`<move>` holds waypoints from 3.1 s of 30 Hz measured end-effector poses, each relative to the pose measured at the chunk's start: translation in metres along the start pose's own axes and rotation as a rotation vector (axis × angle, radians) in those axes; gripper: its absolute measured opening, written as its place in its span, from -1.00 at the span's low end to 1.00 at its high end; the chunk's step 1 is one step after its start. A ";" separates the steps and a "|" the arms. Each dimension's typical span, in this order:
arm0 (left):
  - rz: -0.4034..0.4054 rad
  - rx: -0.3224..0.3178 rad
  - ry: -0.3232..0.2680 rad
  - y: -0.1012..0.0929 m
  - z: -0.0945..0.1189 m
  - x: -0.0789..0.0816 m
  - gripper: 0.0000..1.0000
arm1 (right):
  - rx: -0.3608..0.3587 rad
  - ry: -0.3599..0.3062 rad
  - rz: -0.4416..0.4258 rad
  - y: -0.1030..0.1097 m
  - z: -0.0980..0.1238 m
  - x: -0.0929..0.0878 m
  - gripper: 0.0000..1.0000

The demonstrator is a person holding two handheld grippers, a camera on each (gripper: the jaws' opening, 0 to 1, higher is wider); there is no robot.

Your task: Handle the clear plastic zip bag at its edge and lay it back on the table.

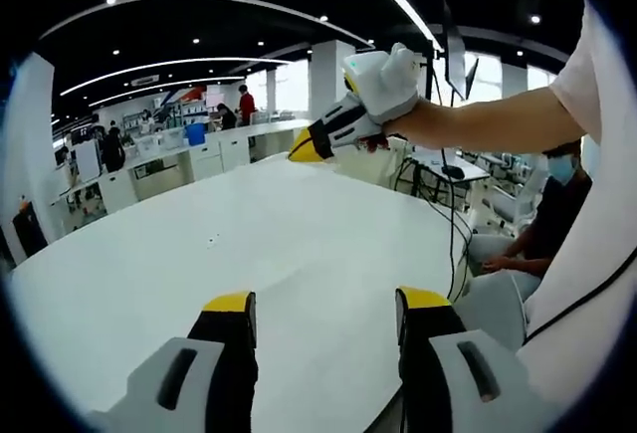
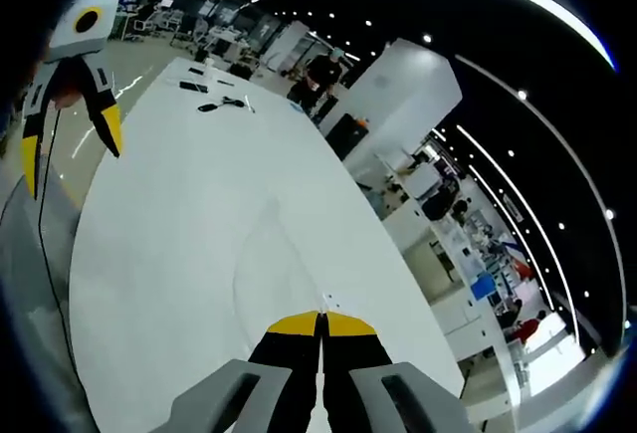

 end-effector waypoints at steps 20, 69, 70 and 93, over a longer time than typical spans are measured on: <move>0.027 0.014 0.009 0.004 0.000 -0.006 0.18 | -0.078 0.022 0.074 0.024 -0.029 -0.035 -1.00; 0.046 0.019 0.053 0.006 -0.003 -0.014 0.12 | 0.139 0.014 0.229 0.166 -0.037 -0.108 -1.00; 0.046 0.019 0.054 0.006 -0.003 -0.014 0.12 | 0.141 0.016 0.228 0.165 -0.038 -0.108 -1.00; 0.053 0.016 0.081 0.009 -0.006 -0.019 0.11 | 0.156 0.004 0.236 0.155 -0.061 -0.121 -1.00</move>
Point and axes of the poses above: the point that each gripper's makers call its tool centre point, and the gripper's own axes: z roughly backward along the fingers, y roughly to its left, x roughly out of its top, the point moved 8 cm from there along z, roughly backward along the fingers, and after that the axes turned 8 degrees about -x, right-handed, at the moved point
